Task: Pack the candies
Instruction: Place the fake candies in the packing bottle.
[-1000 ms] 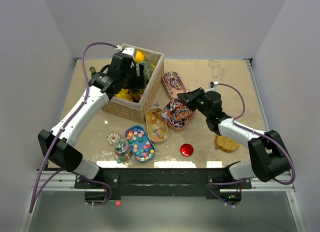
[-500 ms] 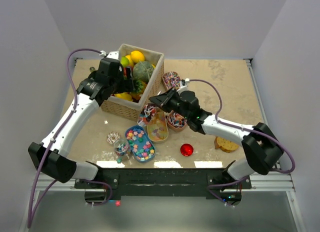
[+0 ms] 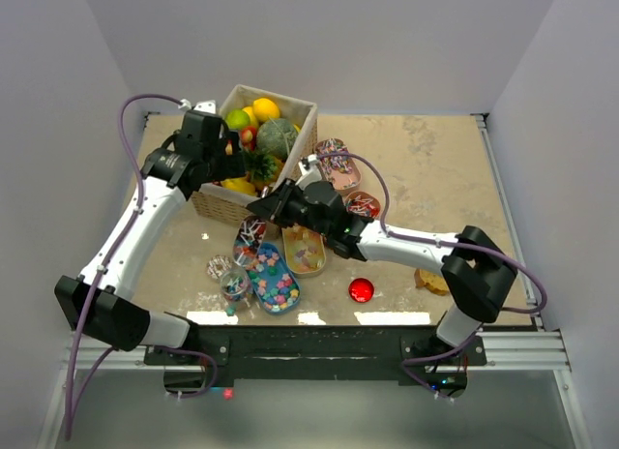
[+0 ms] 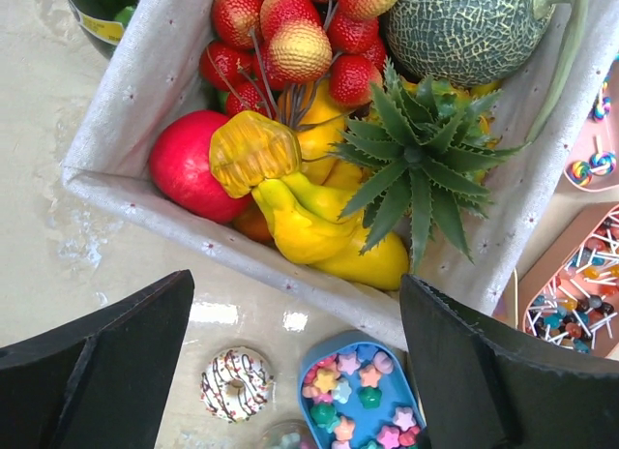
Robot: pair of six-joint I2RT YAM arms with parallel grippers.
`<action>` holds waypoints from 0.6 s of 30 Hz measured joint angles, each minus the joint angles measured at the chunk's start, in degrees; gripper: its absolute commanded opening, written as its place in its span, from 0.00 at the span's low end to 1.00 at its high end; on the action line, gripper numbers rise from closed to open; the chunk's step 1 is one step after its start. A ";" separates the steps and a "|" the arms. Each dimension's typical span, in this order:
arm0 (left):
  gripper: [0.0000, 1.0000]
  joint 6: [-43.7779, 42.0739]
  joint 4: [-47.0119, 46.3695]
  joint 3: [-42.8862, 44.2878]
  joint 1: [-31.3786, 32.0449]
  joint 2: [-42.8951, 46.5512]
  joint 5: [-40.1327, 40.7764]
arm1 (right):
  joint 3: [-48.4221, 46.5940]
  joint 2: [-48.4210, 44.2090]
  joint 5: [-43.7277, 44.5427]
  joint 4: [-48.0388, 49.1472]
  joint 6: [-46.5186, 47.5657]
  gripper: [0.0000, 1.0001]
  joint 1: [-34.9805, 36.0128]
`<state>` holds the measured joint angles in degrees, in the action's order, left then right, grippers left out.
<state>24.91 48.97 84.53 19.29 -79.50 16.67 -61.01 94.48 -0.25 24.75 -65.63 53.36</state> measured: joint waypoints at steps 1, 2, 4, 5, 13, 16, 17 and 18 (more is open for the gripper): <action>0.94 -0.04 0.02 0.00 -0.26 0.00 0.02 | -0.55 0.59 0.28 -0.20 0.44 0.00 0.52; 0.94 -0.11 0.04 0.00 -0.59 0.00 -0.02 | -1.07 1.16 0.66 -0.48 0.92 0.00 1.09; 0.95 -0.46 0.39 0.24 -1.57 0.00 -0.09 | -2.25 2.49 1.05 -1.22 1.99 0.00 2.10; 0.95 -0.50 0.59 0.50 -2.16 0.00 -0.17 | -2.91 3.28 1.25 -1.36 2.58 0.00 2.58; 0.95 -0.48 1.38 1.84 -3.63 0.00 -2.08 | -6.54 6.62 3.34 -4.26 8.28 0.00 4.44; 0.96 -0.48 1.49 1.84 -3.65 0.00 -2.58 | -7.21 6.62 4.31 -4.68 10.95 0.00 4.76; 0.96 -0.48 1.49 1.84 -3.65 0.00 -2.75 | -7.43 6.62 4.61 -4.66 11.80 0.00 4.76; 0.96 -0.46 1.49 1.84 -3.65 0.00 -2.93 | -7.54 6.62 5.07 -4.63 12.66 0.00 4.81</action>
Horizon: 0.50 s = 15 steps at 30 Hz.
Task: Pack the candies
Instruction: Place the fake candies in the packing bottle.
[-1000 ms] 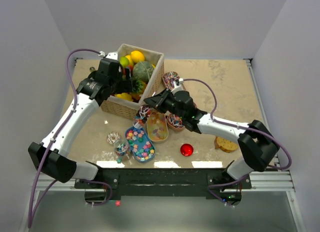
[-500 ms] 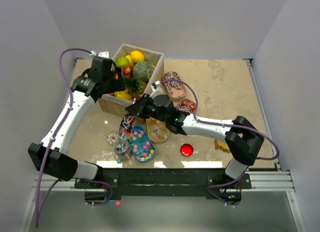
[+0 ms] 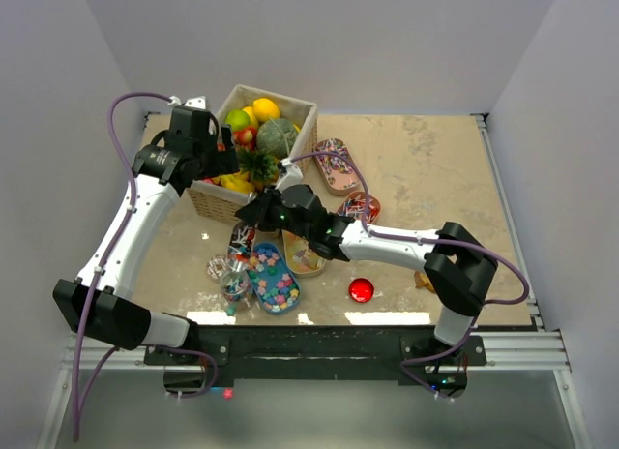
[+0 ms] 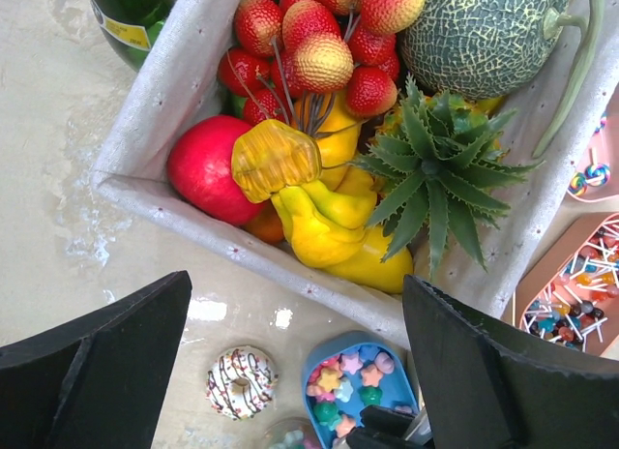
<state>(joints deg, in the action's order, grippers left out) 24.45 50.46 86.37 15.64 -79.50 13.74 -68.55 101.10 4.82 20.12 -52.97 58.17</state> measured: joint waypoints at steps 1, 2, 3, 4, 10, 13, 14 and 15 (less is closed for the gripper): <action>0.96 -0.02 0.02 0.00 0.00 0.00 -0.09 | -0.07 0.00 0.22 0.04 0.57 0.00 0.00; 0.96 0.00 0.02 0.00 0.00 0.00 -0.13 | -0.11 0.00 0.42 0.04 1.29 0.00 0.07; 0.96 0.00 0.00 0.00 0.00 0.00 -0.20 | -0.11 0.00 0.66 -0.02 2.08 0.00 0.15; 0.96 -0.02 0.02 0.00 0.00 0.00 -0.26 | -0.11 0.00 0.85 0.00 2.73 0.00 0.24; 0.96 0.00 0.07 0.00 -0.02 0.00 -0.26 | -0.11 0.00 2.12 0.00 5.77 0.00 1.31; 0.97 0.00 0.07 0.00 -0.15 0.00 -0.28 | -0.11 0.00 2.32 0.07 6.73 0.00 2.08; 0.97 0.00 0.07 0.00 -0.17 0.00 -0.28 | -0.11 0.00 2.49 0.07 6.99 0.00 2.34; 0.97 0.00 0.07 0.00 -0.22 0.00 -0.28 | -0.11 0.00 2.75 0.13 7.21 0.00 2.58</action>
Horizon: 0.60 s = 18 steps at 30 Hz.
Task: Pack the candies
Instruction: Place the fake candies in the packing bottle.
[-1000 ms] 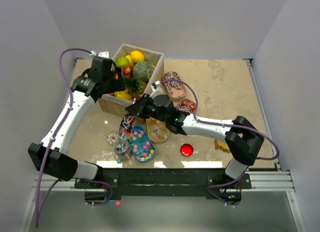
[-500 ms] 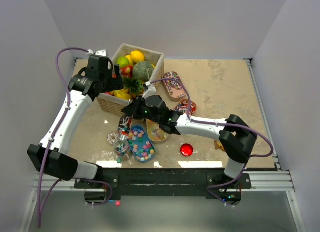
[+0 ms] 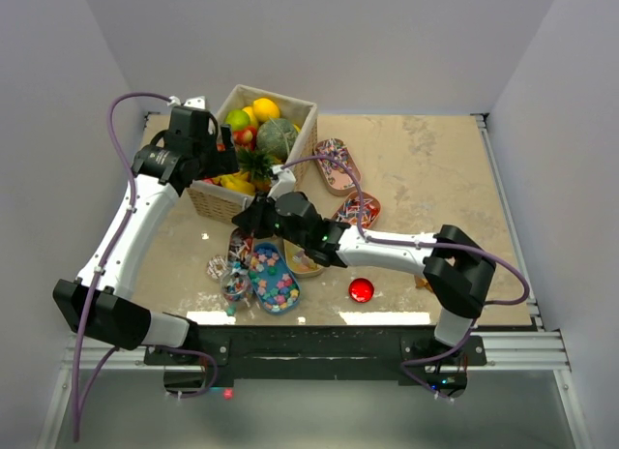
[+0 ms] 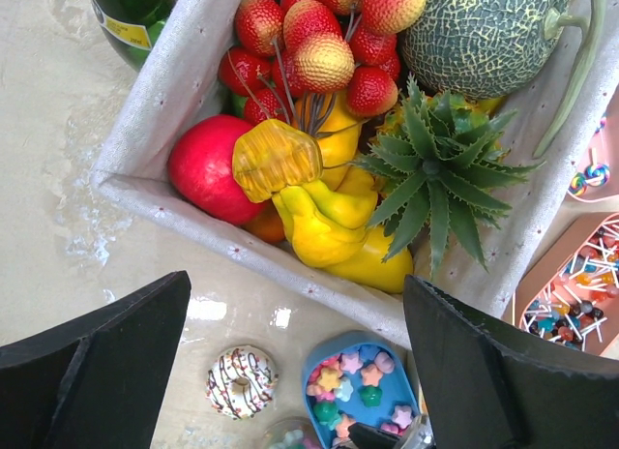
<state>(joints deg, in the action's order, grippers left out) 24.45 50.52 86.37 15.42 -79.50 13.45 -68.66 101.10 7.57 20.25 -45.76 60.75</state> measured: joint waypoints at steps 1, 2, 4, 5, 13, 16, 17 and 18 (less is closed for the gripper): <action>0.97 0.00 0.02 0.00 0.00 0.00 -0.02 | 0.00 0.00 0.35 0.04 0.24 0.00 0.13; 0.97 0.00 0.00 0.00 -0.02 0.00 -0.02 | 0.00 0.00 0.52 0.11 0.44 0.00 0.33; 0.97 0.00 0.00 0.00 -0.02 0.00 -0.11 | 0.00 0.00 0.74 0.17 0.72 0.00 0.44; 0.97 0.00 0.02 0.00 -0.04 0.00 -0.20 | 0.00 0.00 0.90 0.24 0.85 0.00 0.48; 0.97 0.00 0.00 0.00 -0.04 0.00 -0.90 | -0.11 -0.02 2.60 0.39 1.53 0.00 0.52; 0.97 0.00 0.00 0.00 -0.04 0.00 -1.09 | -0.46 -0.02 3.56 0.31 2.32 0.00 0.66; 0.97 0.00 0.00 0.00 -0.04 0.00 -1.11 | -0.61 -0.02 3.76 0.33 2.64 0.00 0.70; 0.97 0.00 0.00 0.00 -0.04 0.00 -1.14 | -0.72 -0.02 3.93 0.33 2.95 0.00 0.74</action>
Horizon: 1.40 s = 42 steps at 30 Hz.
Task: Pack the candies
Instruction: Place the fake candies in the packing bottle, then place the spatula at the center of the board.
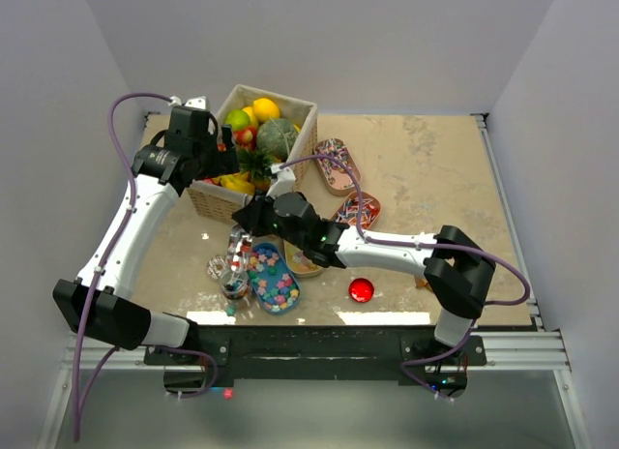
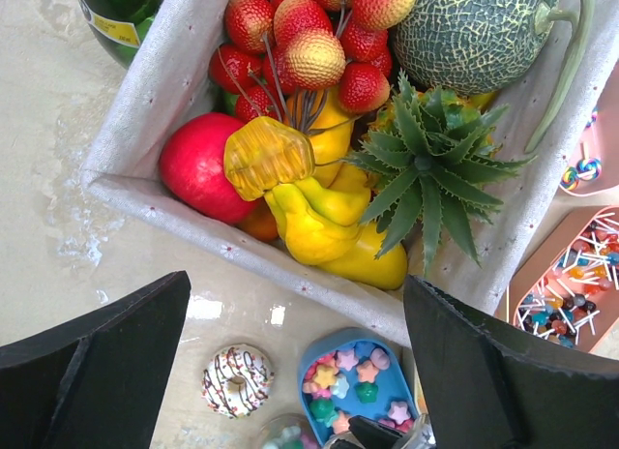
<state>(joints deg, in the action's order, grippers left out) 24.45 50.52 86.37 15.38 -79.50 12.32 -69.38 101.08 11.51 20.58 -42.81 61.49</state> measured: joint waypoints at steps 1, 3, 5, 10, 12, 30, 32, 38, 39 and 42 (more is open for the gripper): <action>0.97 0.00 0.00 0.00 0.00 0.00 -0.02 | -0.13 0.00 0.22 0.02 0.44 0.00 0.09; 0.97 0.00 0.00 0.00 0.00 0.00 -0.09 | -0.42 0.00 1.01 0.02 1.51 0.00 0.48; 0.97 0.00 0.00 0.00 0.00 0.00 -0.13 | -0.83 -0.02 1.57 0.00 2.95 0.00 0.96; 0.97 0.00 -0.02 0.00 0.00 0.00 -0.20 | -1.86 -0.04 3.32 0.02 7.06 0.00 2.95; 0.97 0.00 -0.02 0.00 0.00 0.00 -0.20 | -1.92 -0.31 4.28 -0.07 8.63 0.00 3.69; 1.00 0.04 -0.31 -2.14 -0.02 4.28 -1.60 | -0.76 -18.45 16.31 -12.02 4.85 0.00 0.11; 1.00 0.04 -0.59 -4.26 -0.02 6.99 -2.34 | 1.14 -24.02 16.59 -16.35 0.92 0.00 -6.21; 1.00 0.26 -2.21 -11.37 -0.07 15.78 -3.41 | 8.07 -34.88 22.03 -30.88 -4.79 0.00 -28.04; 1.00 0.55 -2.12 -12.07 -0.09 16.65 -3.45 | 8.22 -35.21 22.69 -33.20 -4.92 0.01 -30.69; 0.99 1.88 -1.92 -13.68 -0.11 17.97 -3.61 | 8.24 -34.51 23.39 -36.96 -4.98 0.03 -37.05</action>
<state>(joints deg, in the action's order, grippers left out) 26.33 48.60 72.69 15.27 -61.54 8.71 -61.14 66.57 34.89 -16.38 -47.79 24.45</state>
